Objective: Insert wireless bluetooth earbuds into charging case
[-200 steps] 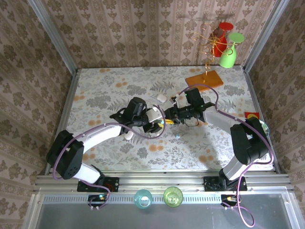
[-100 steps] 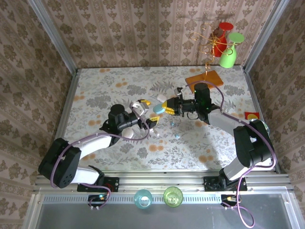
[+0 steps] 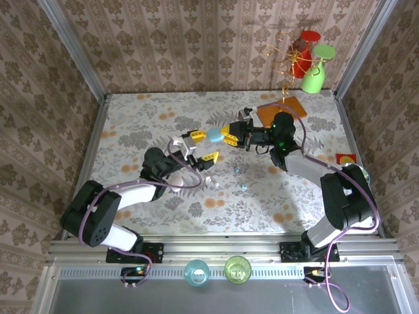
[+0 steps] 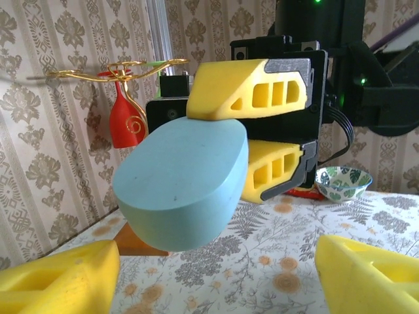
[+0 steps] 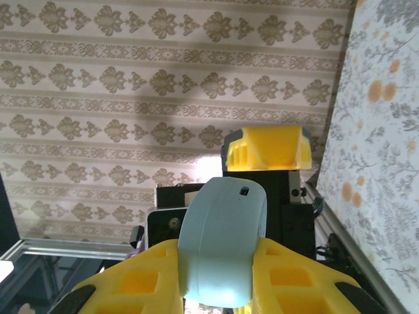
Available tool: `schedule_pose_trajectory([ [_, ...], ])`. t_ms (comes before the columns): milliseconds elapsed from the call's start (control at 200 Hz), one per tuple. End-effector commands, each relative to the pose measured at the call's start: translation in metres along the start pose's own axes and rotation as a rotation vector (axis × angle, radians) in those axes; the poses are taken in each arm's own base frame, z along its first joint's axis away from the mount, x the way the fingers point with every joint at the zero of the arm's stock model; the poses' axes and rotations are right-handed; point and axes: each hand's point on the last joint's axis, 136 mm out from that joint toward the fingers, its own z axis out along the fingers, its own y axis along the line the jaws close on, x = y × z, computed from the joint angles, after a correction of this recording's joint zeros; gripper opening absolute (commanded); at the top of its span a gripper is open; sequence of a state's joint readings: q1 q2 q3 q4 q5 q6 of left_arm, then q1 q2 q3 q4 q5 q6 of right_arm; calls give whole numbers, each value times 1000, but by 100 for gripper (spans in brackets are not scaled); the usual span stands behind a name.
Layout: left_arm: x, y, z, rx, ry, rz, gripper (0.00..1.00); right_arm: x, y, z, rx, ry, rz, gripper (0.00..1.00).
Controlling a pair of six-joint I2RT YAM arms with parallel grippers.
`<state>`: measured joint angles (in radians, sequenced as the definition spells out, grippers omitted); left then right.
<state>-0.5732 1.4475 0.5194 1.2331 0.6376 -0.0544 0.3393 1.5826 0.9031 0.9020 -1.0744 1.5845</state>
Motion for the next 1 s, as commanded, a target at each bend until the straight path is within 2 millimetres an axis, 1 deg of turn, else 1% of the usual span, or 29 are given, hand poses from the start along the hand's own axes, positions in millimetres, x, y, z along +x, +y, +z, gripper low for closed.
schedule_pose_trajectory([
  [0,-31,5,6,22,-88,21,76,1,38,6,-96,-1,-67,20],
  [100,-41,6,10,37,-108,23,69,3,51,12,-144,8,-76,20],
  [280,-62,8,9,65,-143,35,61,4,62,14,-195,0,-79,20],
  [355,-67,9,8,68,-151,37,57,4,63,14,-201,2,-77,20],
  [480,-71,7,7,84,-157,41,54,4,63,14,-204,7,-67,20],
  [545,-72,5,7,95,-160,44,53,5,63,14,-205,11,-63,20],
  [620,-74,4,7,102,-163,49,53,5,58,15,-196,17,-47,20],
  [785,-79,0,6,115,-170,55,54,3,51,17,-191,23,-23,20],
  [995,-77,1,3,104,-167,57,55,2,51,18,-192,26,-24,20],
])
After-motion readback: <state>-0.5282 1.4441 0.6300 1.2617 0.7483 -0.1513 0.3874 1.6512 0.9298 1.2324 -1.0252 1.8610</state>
